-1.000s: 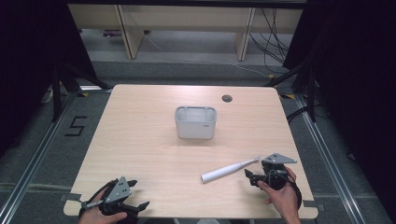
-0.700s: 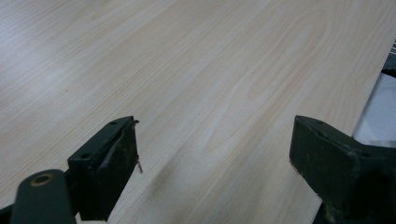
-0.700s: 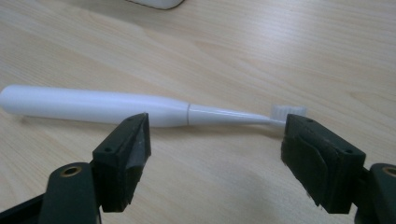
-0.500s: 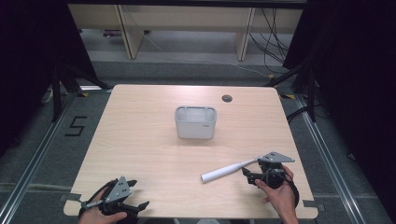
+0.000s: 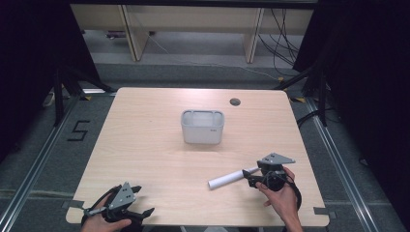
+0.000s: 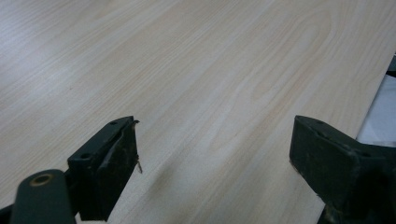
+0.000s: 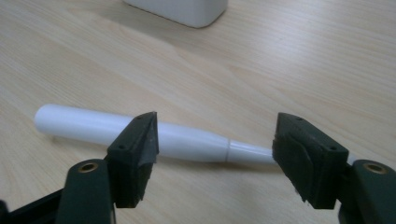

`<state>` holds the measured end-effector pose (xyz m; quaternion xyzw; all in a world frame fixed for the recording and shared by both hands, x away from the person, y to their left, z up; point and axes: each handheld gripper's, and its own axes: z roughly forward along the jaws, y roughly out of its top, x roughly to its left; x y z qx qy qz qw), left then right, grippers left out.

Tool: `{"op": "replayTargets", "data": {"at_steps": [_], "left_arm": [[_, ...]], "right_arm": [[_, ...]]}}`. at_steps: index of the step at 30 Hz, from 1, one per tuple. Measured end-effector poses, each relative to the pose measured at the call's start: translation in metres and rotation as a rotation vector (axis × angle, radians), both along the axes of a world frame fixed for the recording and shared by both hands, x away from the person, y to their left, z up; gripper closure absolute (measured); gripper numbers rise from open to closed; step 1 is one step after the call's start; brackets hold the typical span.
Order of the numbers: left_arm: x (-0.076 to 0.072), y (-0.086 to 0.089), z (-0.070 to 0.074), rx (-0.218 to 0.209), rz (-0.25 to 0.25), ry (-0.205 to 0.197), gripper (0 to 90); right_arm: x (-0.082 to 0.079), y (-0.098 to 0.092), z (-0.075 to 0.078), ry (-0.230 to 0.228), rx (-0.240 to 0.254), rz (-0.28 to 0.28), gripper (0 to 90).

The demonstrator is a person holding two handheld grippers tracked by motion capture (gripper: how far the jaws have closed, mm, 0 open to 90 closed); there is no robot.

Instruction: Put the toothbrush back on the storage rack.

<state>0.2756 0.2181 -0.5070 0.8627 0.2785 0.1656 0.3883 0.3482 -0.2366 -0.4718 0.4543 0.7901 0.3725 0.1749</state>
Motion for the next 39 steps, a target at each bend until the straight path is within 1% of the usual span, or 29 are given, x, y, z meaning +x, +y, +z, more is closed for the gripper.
{"op": "replayTargets", "data": {"at_steps": [1, 2, 3, 4, 5, 6, 7, 8, 9, 11, 12, 13, 14, 15, 17, 18, 19, 20, 22, 23, 25, 30, 31, 34, 35, 36, 37, 38, 39], "left_arm": [[0.0, 0.0, 0.0, 0.002, 0.0, 0.0, 14.7], [0.0, 0.0, 0.0, -0.002, 0.004, 0.004, 14.7], [0.0, 0.0, 0.0, 0.002, -0.003, -0.001, 14.8], [0.0, 0.0, 0.0, -0.001, 0.002, 0.0, 14.7], [0.0, 0.0, 0.0, -0.004, -0.001, -0.001, 14.7], [0.0, 0.0, 0.0, -0.003, 0.002, 0.0, 14.7], [0.001, 0.001, 0.001, 0.01, -0.008, -0.004, 14.8], [0.001, 0.001, 0.0, 0.008, -0.001, -0.011, 14.7], [0.001, 0.001, 0.0, 0.009, -0.002, -0.01, 14.7], [0.0, 0.0, 0.001, 0.001, 0.0, -0.001, 14.7], [0.0, 0.001, 0.001, 0.002, -0.006, 0.004, 14.7], [0.001, 0.001, 0.001, 0.009, -0.006, -0.002, 14.8], [0.001, 0.001, 0.0, 0.009, -0.002, -0.012, 14.8], [0.0, 0.0, 0.0, -0.001, 0.002, -0.002, 14.7], [0.0, 0.0, 0.001, 0.0, -0.004, 0.001, 14.8], [0.0, 0.0, 0.001, 0.0, -0.004, 0.002, 14.8], [0.0, 0.0, 0.0, -0.002, 0.002, 0.004, 14.8], [0.0, 0.0, 0.0, -0.002, 0.0, 0.002, 14.7], [0.0, 0.0, 0.0, 0.0, -0.002, 0.001, 14.7], [0.0, 0.0, 0.0, 0.0, -0.005, 0.001, 14.7], [0.0, 0.0, 0.0, -0.005, 0.001, 0.006, 14.8], [0.0, 0.0, 0.0, 0.0, -0.004, 0.002, 14.7], [0.0, 0.0, 0.0, -0.006, 0.001, 0.007, 14.7], [0.0, 0.0, 0.0, -0.002, -0.003, 0.003, 14.8], [0.0, 0.0, 0.0, 0.0, -0.005, 0.002, 14.8], [0.0, 0.0, 0.0, -0.005, 0.002, 0.008, 14.8], [0.0, 0.0, 0.0, 0.003, -0.009, 0.0, 14.8], [0.0, 0.0, 0.0, 0.004, -0.011, 0.004, 14.7], [0.0, 0.0, 0.0, -0.001, -0.009, 0.007, 14.8]], "right_arm": [[0.002, 0.001, -0.001, -0.02, -0.016, 0.017, 33.7], [0.002, 0.005, 0.0, -0.021, -0.009, 0.013, 35.4], [0.004, 0.007, 0.001, -0.029, -0.023, 0.039, 36.7], [0.004, 0.009, 0.002, -0.031, -0.034, 0.042, 37.1], [0.006, 0.012, 0.001, -0.032, -0.024, 0.06, 38.7], [0.006, 0.016, 0.001, -0.022, -0.004, 0.061, 41.4], [0.006, 0.019, 0.002, -0.017, -0.008, 0.06, 43.2], [0.007, 0.022, 0.002, -0.015, -0.015, 0.069, 45.3], [0.008, 0.025, 0.001, -0.017, -0.021, 0.091, 47.7], [0.008, 0.033, 0.0, -0.005, -0.007, 0.098, 53.8], [0.008, 0.036, 0.0, -0.014, -0.03, 0.12, 56.5], [0.009, 0.039, 0.0, -0.021, -0.032, 0.131, 60.6], [0.008, 0.042, 0.0, 0.005, -0.024, 0.12, 63.6], [0.01, 0.045, -0.001, -0.013, -0.031, 0.144, 66.0], [0.01, 0.052, -0.001, -0.018, -0.043, 0.167, 70.5], [0.01, 0.056, -0.001, -0.009, -0.027, 0.156, 73.0], [0.01, 0.058, -0.001, 0.007, -0.037, 0.167, 75.3], [0.01, 0.062, -0.003, 0.014, -0.028, 0.169, 77.4], [0.012, 0.066, -0.004, -0.019, -0.047, 0.21, 80.8], [0.012, 0.069, -0.004, -0.003, -0.044, 0.213, 82.2], [0.013, 0.073, -0.005, -0.016, -0.048, 0.237, 84.8], [0.014, 0.085, -0.008, -0.004, -0.047, 0.261, 89.1], [0.015, 0.085, -0.008, -0.002, -0.056, 0.281, 89.3], [0.014, 0.092, -0.011, 0.008, -0.052, 0.278, 89.8], [0.015, 0.093, -0.011, 0.018, -0.066, 0.301, 89.8], [0.016, 0.094, -0.012, 0.006, -0.07, 0.309, 89.9], [0.014, 0.097, -0.013, 0.032, -0.06, 0.292, 89.9], [0.014, 0.098, -0.013, 0.027, -0.056, 0.29, 89.9], [0.015, 0.098, -0.014, 0.029, -0.069, 0.311, 89.9]]}}
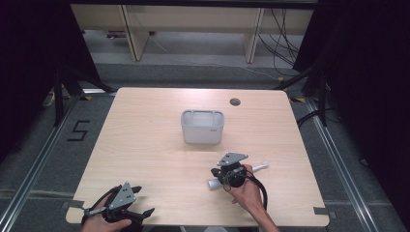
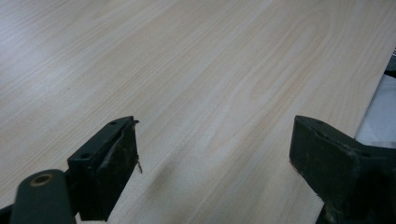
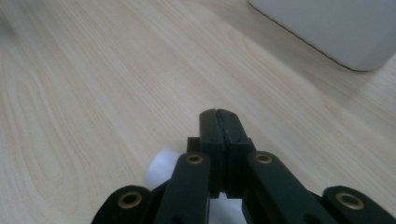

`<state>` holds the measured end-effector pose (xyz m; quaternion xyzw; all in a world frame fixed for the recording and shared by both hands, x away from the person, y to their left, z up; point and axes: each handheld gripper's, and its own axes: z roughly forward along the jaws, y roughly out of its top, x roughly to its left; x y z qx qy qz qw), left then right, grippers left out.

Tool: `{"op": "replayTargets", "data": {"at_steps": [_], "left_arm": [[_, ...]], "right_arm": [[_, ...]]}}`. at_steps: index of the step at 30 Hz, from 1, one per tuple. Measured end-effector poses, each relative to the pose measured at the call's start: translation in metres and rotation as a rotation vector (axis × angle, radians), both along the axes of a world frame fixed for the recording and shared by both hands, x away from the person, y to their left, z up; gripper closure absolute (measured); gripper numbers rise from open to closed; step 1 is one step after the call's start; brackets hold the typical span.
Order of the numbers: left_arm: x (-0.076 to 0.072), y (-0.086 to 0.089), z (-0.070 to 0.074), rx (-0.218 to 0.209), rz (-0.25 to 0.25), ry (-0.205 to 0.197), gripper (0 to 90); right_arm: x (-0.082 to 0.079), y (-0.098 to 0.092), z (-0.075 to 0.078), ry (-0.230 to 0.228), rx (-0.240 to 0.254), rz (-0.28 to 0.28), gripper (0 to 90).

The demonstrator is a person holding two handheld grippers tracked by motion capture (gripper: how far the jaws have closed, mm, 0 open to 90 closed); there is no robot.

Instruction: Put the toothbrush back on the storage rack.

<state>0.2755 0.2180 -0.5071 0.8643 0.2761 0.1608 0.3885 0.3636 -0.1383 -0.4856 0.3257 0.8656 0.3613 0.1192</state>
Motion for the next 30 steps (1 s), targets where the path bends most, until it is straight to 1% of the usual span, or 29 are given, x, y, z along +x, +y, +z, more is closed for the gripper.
{"op": "replayTargets", "data": {"at_steps": [1, 2, 3, 4, 5, 6, 7, 8, 9, 10, 11, 12, 13, 14, 15, 16, 17, 18, 21, 22, 24, 25, 26, 27, 28, 29, 30], "left_arm": [[0.0002, 0.0002, 0.0002, 0.006, 0.003, -0.005, 14.8], [0.0, 0.0, 0.0003, 0.002, 0.005, -0.005, 14.8], [-0.0001, 0.0001, 0.0004, 0.001, 0.005, -0.004, 14.7], [0.0, 0.0001, 0.0003, 0.001, 0.005, -0.004, 14.8], [-0.0002, 0.0, 0.0, -0.001, 0.013, -0.001, 14.7], [0.0003, 0.0002, 0.0004, 0.007, 0.003, -0.007, 14.7], [0.0001, 0.0, 0.0004, 0.005, 0.003, -0.005, 14.8], [-0.0003, -0.0014, -0.0009, -0.023, 0.005, -0.005, 14.7], [0.0002, -0.0004, -0.0004, -0.004, 0.0, -0.006, 14.7], [0.0003, -0.0003, -0.0004, -0.002, 0.001, -0.009, 14.8], [-0.0004, -0.0015, -0.0011, -0.024, 0.006, -0.004, 14.7], [-0.0006, -0.0014, -0.0008, -0.021, 0.006, 0.002, 14.7], [0.0001, 0.0, 0.0002, 0.004, -0.002, 0.0, 14.8], [0.0005, 0.0001, 0.0, 0.003, -0.001, -0.001, 14.7], [0.0004, 0.0003, 0.0001, 0.005, -0.004, 0.003, 14.7], [0.0002, 0.0002, 0.0001, 0.003, -0.004, 0.004, 14.7], [-0.0001, -0.0002, -0.0001, 0.0, 0.002, 0.0, 14.7], [0.0001, -0.0001, 0.0, 0.0, -0.001, -0.001, 14.7], [0.0001, 0.0002, 0.0001, 0.004, 0.002, -0.003, 14.7], [0.0, 0.0001, 0.0002, 0.001, 0.002, -0.002, 14.8], [0.0002, 0.0002, 0.0, 0.001, 0.004, -0.002, 14.7], [0.0, 0.0, -0.0001, -0.002, -0.002, 0.002, 14.7], [-0.0003, -0.0002, -0.0003, -0.004, 0.0, 0.005, 14.7], [-0.0006, -0.0009, -0.0007, -0.016, 0.005, 0.005, 14.7], [-0.0001, 0.0, -0.0001, 0.0, 0.002, 0.001, 14.8], [0.0001, 0.0002, 0.0001, 0.003, 0.001, -0.001, 14.8], [0.0, 0.0001, -0.0001, -0.001, 0.005, -0.001, 14.7]], "right_arm": [[0.0008, 0.0011, -0.0005, -0.001, -0.005, 0.011, 89.9], [0.0005, 0.0028, -0.0023, -0.011, 0.002, -0.007, 89.9], [0.0003, 0.0029, -0.0012, 0.007, -0.006, 0.004, 89.9], [-0.0003, 0.0037, -0.001, 0.013, -0.01, -0.004, 90.0], [0.0001, 0.0041, -0.0017, 0.009, -0.01, 0.005, 90.0], [0.0011, 0.0053, -0.0039, -0.011, -0.002, 0.019, 89.9], [0.0012, 0.005, -0.003, -0.005, -0.017, 0.023, 89.9], [0.0, 0.0059, -0.0031, 0.015, -0.016, 0.006, 90.0], [0.0007, 0.0064, -0.004, 0.008, -0.019, 0.016, 90.0], [0.0011, 0.0076, -0.006, 0.002, -0.01, 0.017, 89.9], [0.0013, 0.0071, -0.0056, -0.006, -0.019, 0.03, 89.9], [0.0008, 0.0073, -0.0053, 0.007, -0.025, 0.033, 89.9], [-0.0005, 0.0075, -0.0049, 0.023, -0.021, 0.019, 89.9], [-0.0008, 0.0077, -0.0048, 0.011, -0.025, 0.022, 89.9], [-0.001, 0.0078, -0.0047, 0.013, -0.025, 0.027, 89.9], [-0.0013, 0.0083, -0.0064, 0.001, -0.018, 0.023, 89.9], [-0.0018, 0.0081, -0.0061, 0.008, -0.022, 0.025, 89.9], [-0.0008, 0.0076, -0.0061, 0.0, -0.029, 0.041, 89.9], [-0.0009, 0.0081, -0.0076, 0.01, -0.027, 0.055, 89.9], [-0.0009, 0.0088, -0.0092, -0.007, -0.02, 0.047, 89.9], [-0.0029, 0.0081, -0.0073, 0.021, -0.03, 0.049, 89.9], [-0.0042, 0.0083, -0.0074, 0.022, -0.03, 0.034, 89.9], [-0.004, 0.0082, -0.0077, 0.016, -0.028, 0.041, 89.9], [-0.0038, 0.0078, -0.0076, 0.013, -0.028, 0.065, 89.9], [-0.0046, 0.0079, -0.0075, 0.016, -0.028, 0.068, 89.9], [-0.0057, 0.0085, -0.0084, 0.005, -0.021, 0.062, 89.9], [-0.007, 0.0079, -0.0077, 0.017, -0.026, 0.053, 89.9]]}}
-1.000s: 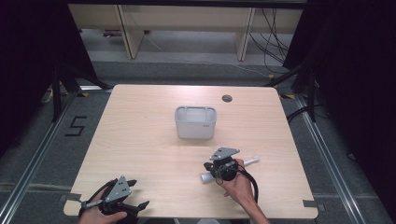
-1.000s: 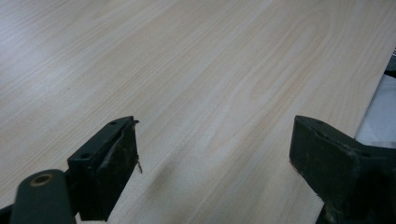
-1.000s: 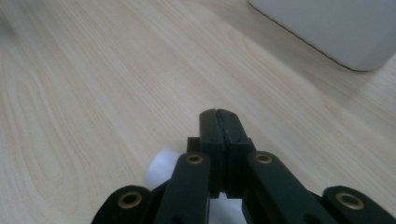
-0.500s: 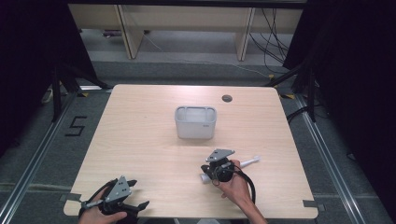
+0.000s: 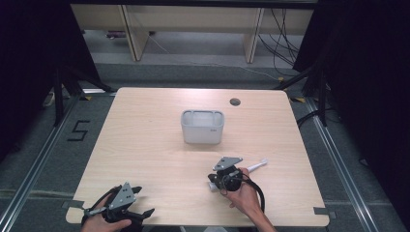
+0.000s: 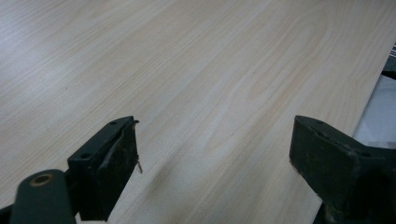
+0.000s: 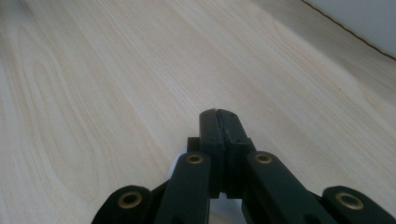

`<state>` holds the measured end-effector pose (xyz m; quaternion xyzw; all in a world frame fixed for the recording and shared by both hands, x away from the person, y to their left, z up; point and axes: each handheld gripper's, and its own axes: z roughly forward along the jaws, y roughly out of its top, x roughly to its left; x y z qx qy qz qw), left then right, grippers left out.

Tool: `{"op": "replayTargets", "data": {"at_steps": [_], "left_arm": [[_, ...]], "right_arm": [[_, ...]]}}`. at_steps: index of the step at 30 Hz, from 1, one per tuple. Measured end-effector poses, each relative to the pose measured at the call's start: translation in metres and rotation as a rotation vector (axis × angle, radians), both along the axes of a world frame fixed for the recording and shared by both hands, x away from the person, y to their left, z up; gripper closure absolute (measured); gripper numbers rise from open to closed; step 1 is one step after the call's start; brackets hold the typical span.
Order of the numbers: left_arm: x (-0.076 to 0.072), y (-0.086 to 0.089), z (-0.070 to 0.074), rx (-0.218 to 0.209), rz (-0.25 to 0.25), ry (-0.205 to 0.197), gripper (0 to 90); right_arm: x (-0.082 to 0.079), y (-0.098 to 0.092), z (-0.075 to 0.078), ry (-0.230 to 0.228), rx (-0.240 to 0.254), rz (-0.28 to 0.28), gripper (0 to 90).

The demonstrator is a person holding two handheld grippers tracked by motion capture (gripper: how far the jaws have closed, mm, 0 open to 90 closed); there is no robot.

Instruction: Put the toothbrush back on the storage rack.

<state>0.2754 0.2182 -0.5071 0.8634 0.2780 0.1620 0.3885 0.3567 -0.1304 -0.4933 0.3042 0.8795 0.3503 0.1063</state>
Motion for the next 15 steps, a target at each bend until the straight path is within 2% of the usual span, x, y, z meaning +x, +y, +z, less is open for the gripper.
{"op": "replayTargets", "data": {"at_steps": [2, 3, 6, 7, 9, 10, 11, 12, 13, 14, 15], "left_arm": [[0.0, 0.0, 0.0, -0.001, 0.0, -0.001, 14.8], [0.0, 0.0, 0.0, 0.0, 0.003, 0.008, 14.7], [0.0, 0.001, 0.001, 0.007, -0.002, -0.009, 14.7], [0.0, 0.001, 0.001, 0.01, -0.007, -0.002, 14.7], [0.001, 0.001, 0.001, 0.011, 0.001, -0.011, 14.8], [0.0, 0.0, 0.0, 0.0, 0.01, -0.002, 14.7], [0.0, 0.001, 0.001, 0.009, 0.002, -0.01, 14.7], [0.0, 0.001, 0.001, 0.01, 0.0, -0.01, 14.7], [0.0, 0.001, 0.001, 0.01, 0.0, -0.01, 14.7], [0.0, 0.001, 0.001, 0.011, 0.0, -0.01, 14.8], [0.0, 0.0, 0.0, -0.004, 0.003, -0.003, 14.7]], "right_arm": [[-0.002, -0.001, 0.001, 0.001, -0.011, 0.013, 89.9], [-0.003, -0.002, 0.001, 0.002, -0.011, 0.0, 89.9], [-0.005, -0.002, 0.0, -0.01, 0.0, 0.01, 89.8], [-0.007, -0.002, 0.002, 0.029, -0.005, -0.003, 89.8], [-0.007, -0.004, 0.001, 0.008, -0.008, 0.03, 89.8], [-0.008, -0.004, 0.0, 0.014, -0.005, 0.03, 89.8], [-0.009, -0.003, -0.001, 0.004, 0.0, 0.028, 89.8], [-0.01, -0.004, 0.0, 0.024, -0.008, 0.029, 89.8], [-0.012, -0.004, 0.001, 0.041, -0.017, -0.003, 89.7], [-0.011, -0.005, -0.001, 0.024, -0.007, 0.044, 89.7], [-0.012, -0.004, -0.002, 0.019, -0.008, 0.041, 89.7]]}}
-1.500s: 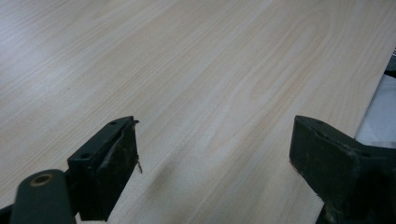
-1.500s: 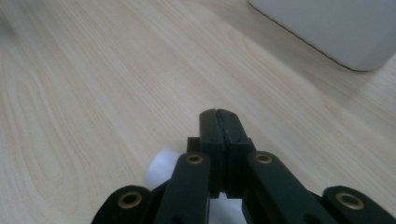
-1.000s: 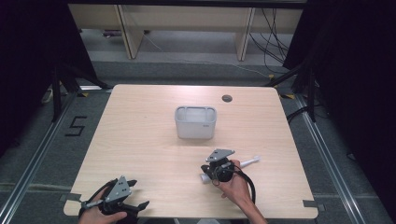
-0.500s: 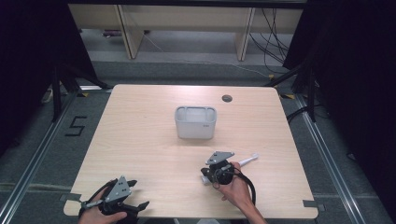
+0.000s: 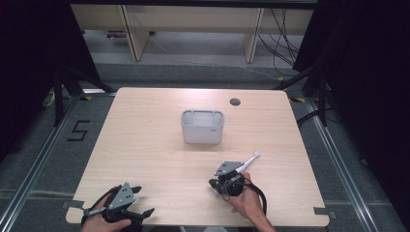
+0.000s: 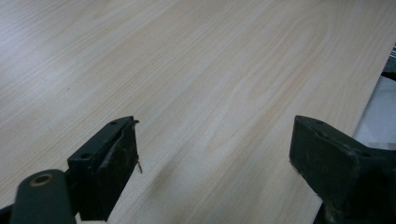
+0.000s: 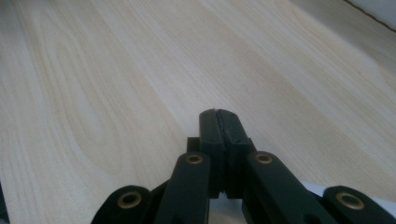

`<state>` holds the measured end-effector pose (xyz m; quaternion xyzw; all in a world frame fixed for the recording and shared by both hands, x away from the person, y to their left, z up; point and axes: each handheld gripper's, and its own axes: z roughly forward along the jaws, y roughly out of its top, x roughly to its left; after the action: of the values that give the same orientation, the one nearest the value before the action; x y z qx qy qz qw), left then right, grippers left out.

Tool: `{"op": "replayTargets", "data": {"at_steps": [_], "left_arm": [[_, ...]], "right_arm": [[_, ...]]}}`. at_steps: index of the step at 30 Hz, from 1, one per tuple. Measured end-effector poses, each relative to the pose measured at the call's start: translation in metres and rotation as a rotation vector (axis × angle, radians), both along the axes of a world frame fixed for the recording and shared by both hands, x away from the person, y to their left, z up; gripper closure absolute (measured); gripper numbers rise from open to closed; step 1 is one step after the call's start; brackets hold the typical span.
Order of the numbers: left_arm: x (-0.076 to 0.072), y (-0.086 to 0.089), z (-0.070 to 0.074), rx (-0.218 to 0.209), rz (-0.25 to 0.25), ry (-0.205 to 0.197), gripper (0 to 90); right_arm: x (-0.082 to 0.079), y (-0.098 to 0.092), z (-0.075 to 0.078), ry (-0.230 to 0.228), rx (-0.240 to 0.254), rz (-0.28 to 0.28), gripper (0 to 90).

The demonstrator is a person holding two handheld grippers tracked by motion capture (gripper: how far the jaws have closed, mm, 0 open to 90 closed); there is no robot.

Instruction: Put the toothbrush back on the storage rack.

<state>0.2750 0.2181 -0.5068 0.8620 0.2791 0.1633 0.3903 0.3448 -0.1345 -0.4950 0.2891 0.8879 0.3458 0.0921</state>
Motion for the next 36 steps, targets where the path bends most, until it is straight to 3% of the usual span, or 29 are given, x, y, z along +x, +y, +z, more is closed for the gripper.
{"op": "replayTargets", "data": {"at_steps": [3, 5, 9, 14, 15, 17, 21, 23, 24, 25, 29, 31, 33, 36], "left_arm": [[0.0, 0.001, 0.001, 0.006, -0.012, 0.01, 14.7], [0.001, 0.001, 0.001, 0.016, -0.006, -0.006, 14.7], [0.0, 0.001, 0.001, 0.003, -0.01, 0.011, 14.8], [0.0, 0.0, -0.001, -0.012, -0.004, -0.003, 14.8], [0.0, 0.001, 0.001, 0.004, -0.006, 0.005, 14.7], [0.0, 0.001, 0.001, 0.002, -0.01, 0.009, 14.7], [0.0, 0.0, 0.0, -0.008, -0.003, -0.004, 14.7], [0.0, 0.001, 0.001, -0.001, -0.013, 0.01, 14.8], [0.0, 0.001, 0.001, 0.004, -0.01, 0.011, 14.8], [0.0, 0.0, 0.0, 0.0, -0.003, 0.001, 14.7], [0.0, 0.001, 0.001, 0.003, -0.01, 0.012, 14.8], [0.0, 0.0, 0.0, 0.011, 0.001, -0.006, 14.7], [0.0, 0.0, 0.0, -0.004, -0.001, 0.0, 14.7], [0.0, 0.001, 0.001, 0.011, -0.002, -0.007, 14.8]], "right_arm": [[-0.003, 0.0, 0.0, 0.01, 0.0, -0.002, 89.6], [-0.004, 0.0, 0.0, 0.008, -0.005, 0.001, 89.5], [-0.004, -0.001, 0.0, 0.019, -0.019, 0.02, 89.4], [-0.007, -0.002, -0.001, 0.025, -0.018, 0.013, 89.3], [-0.007, -0.002, -0.001, 0.036, -0.033, 0.022, 89.3], [-0.01, -0.003, -0.002, 0.041, -0.017, 0.023, 89.3], [-0.014, -0.006, -0.001, 0.053, -0.028, 0.025, 89.3], [-0.015, -0.008, -0.001, 0.048, -0.029, 0.033, 89.2], [-0.018, -0.009, 0.0, 0.071, -0.022, 0.01, 89.1], [-0.017, -0.011, -0.002, 0.044, -0.024, 0.027, 89.1], [-0.019, -0.018, -0.001, 0.061, -0.033, 0.012, 88.9], [-0.021, -0.02, -0.001, 0.065, -0.012, 0.014, 88.8], [-0.023, -0.022, -0.001, 0.065, -0.024, -0.014, 88.7], [-0.024, -0.026, -0.001, 0.07, -0.021, -0.002, 88.5]]}}
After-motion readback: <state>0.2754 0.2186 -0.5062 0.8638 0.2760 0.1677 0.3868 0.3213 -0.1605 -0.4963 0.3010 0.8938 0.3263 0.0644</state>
